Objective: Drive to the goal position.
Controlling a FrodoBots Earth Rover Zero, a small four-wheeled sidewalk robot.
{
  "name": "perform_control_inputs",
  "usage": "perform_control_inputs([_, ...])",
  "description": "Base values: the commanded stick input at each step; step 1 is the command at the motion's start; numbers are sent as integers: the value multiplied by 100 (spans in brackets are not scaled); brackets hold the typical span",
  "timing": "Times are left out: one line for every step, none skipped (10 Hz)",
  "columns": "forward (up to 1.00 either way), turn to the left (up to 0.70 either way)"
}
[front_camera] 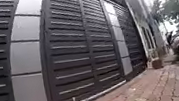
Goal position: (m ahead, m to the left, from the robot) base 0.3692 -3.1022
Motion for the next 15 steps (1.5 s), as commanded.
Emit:
perform_control_inputs([70, -34])
perform_control_inputs([70, -34])
perform_control_inputs([70, -34])
perform_control_inputs([70, -34])
perform_control_inputs([70, -34])
perform_control_inputs([70, -34])
perform_control_inputs([70, -34])
perform_control_inputs([70, -34])
perform_control_inputs([69, -33])
perform_control_inputs([69, -33])
perform_control_inputs([67, -32])
perform_control_inputs([5, -67])
perform_control_inputs([0, -70])
perform_control_inputs([0, -70])
perform_control_inputs([0, -70])
